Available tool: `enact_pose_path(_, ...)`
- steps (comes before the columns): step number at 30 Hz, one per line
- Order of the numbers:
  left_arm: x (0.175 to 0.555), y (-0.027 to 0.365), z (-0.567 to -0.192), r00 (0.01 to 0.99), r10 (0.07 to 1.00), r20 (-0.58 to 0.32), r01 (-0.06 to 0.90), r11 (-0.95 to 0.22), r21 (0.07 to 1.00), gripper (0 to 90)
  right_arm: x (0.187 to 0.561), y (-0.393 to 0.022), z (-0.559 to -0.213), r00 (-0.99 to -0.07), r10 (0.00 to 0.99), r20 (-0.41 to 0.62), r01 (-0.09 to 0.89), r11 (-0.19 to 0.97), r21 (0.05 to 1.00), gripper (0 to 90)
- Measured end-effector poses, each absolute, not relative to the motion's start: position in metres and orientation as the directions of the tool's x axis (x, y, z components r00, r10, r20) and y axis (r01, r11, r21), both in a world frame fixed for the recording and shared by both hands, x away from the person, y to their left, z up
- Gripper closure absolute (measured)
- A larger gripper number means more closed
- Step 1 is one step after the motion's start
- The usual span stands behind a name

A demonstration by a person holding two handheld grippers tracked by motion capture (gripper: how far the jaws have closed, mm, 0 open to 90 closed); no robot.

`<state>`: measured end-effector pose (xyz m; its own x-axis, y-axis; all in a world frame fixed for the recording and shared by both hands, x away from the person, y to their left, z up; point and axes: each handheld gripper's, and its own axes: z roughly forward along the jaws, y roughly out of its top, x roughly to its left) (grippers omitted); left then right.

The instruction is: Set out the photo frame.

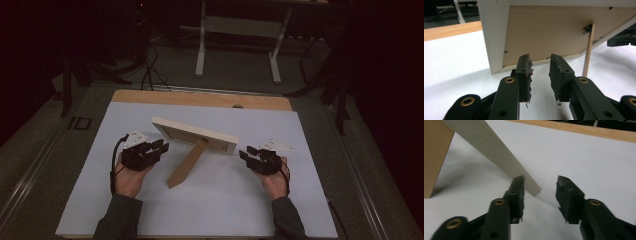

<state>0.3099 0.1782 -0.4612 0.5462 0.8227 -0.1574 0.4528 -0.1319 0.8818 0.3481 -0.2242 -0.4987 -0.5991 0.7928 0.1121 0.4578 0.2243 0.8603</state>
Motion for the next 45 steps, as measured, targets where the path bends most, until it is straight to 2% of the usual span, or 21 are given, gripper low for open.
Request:
enact_pose_path(5,0.312,0.182,-0.461,0.534,0.824,-0.19,0.462,-0.096,0.882,76.4,0.349,-0.224,-0.496,-0.582,0.8,0.145,0.474,0.19,0.86,79.9)
enact_pose_path(9,0.313,0.182,-0.461,0.527,0.828,-0.191,0.456,-0.087,0.886,84.1,0.347,-0.223,-0.493,-0.579,0.801,0.152,0.47,0.176,0.865,89.5)
enact_pose_path(12,0.315,0.182,-0.461,0.516,0.837,-0.183,0.45,-0.083,0.889,90.0,0.347,-0.221,-0.491,-0.585,0.797,0.149,0.464,0.178,0.868,89.7)
enact_pose_path(18,0.32,0.18,-0.459,0.503,0.844,-0.184,0.452,-0.076,0.889,90.0,0.348,-0.214,-0.486,-0.6,0.789,0.136,0.449,0.191,0.873,89.8)
enact_pose_path(30,0.331,0.177,-0.461,0.478,0.845,-0.24,0.478,-0.021,0.878,90.0,0.355,-0.205,-0.467,-0.615,0.779,0.12,0.415,0.191,0.889,89.7)
enact_pose_path(35,0.332,0.175,-0.461,0.472,0.85,-0.234,0.471,-0.019,0.882,90.0,0.359,-0.203,-0.467,-0.619,0.771,0.15,0.425,0.168,0.89,89.7)
enact_pose_path(45,0.337,0.171,-0.46,0.461,0.858,-0.225,0.473,-0.023,0.881,90.0,0.362,-0.2,-0.467,-0.621,0.771,0.14,0.42,0.177,0.89,89.6)
